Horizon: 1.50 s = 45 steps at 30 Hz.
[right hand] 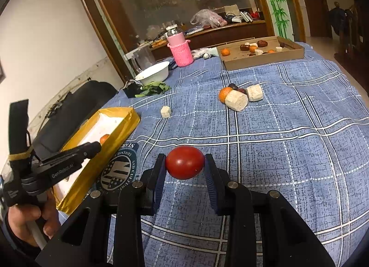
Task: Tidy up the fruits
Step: 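Carry the tomato in the right tool and the dark ball in the left tool over the tray, then open the right tool releasing the tomato while the left tool drops the dark ball into the tray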
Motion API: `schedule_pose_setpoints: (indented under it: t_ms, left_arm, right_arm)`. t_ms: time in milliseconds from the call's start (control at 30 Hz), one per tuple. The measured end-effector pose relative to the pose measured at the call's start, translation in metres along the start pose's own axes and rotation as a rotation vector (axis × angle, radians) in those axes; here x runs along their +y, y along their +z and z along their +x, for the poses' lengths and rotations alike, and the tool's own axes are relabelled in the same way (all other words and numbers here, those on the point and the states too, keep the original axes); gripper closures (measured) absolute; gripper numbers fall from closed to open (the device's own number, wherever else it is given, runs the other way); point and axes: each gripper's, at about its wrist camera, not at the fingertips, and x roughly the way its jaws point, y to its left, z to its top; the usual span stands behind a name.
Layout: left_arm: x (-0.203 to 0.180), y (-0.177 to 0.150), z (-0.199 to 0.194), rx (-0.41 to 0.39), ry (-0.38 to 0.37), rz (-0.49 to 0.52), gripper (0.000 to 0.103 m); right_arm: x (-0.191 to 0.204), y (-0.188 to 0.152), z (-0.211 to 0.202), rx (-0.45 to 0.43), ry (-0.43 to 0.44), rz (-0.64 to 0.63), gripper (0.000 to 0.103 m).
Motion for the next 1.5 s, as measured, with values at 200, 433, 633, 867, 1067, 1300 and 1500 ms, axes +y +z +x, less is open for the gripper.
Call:
schedule_pose_setpoints:
  t_ms: [200,433,633,867,1067,1300,1500]
  left_arm:
    - [0.028,0.0,-0.025,-0.033,0.044,-0.046,0.079]
    - [0.092,-0.011,-0.043,-0.044,0.143,-0.133,0.079]
    - [0.132,-0.017,-0.032,-0.01,0.212,-0.176,0.079]
    - [0.158,-0.022,-0.017,0.013,0.238,-0.206,0.079]
    - [0.17,-0.022,-0.008,0.028,0.241,-0.217,0.079]
    - [0.181,-0.021,-0.002,0.036,0.241,-0.24,0.079]
    - [0.192,-0.021,0.004,0.049,0.247,-0.263,0.079]
  right_arm:
    - [0.023,0.005,0.003,-0.011,0.049,-0.031,0.071]
    - [0.068,0.01,0.015,-0.002,0.096,-0.098,0.072]
    - [0.115,0.018,0.028,0.013,0.116,-0.189,0.072]
    - [0.159,0.02,0.066,0.068,0.124,-0.273,0.072]
    - [0.181,0.017,0.095,0.113,0.12,-0.311,0.072]
    - [0.195,0.021,0.113,0.128,0.116,-0.339,0.072]
    - [0.2,0.03,0.132,0.137,0.11,-0.352,0.072]
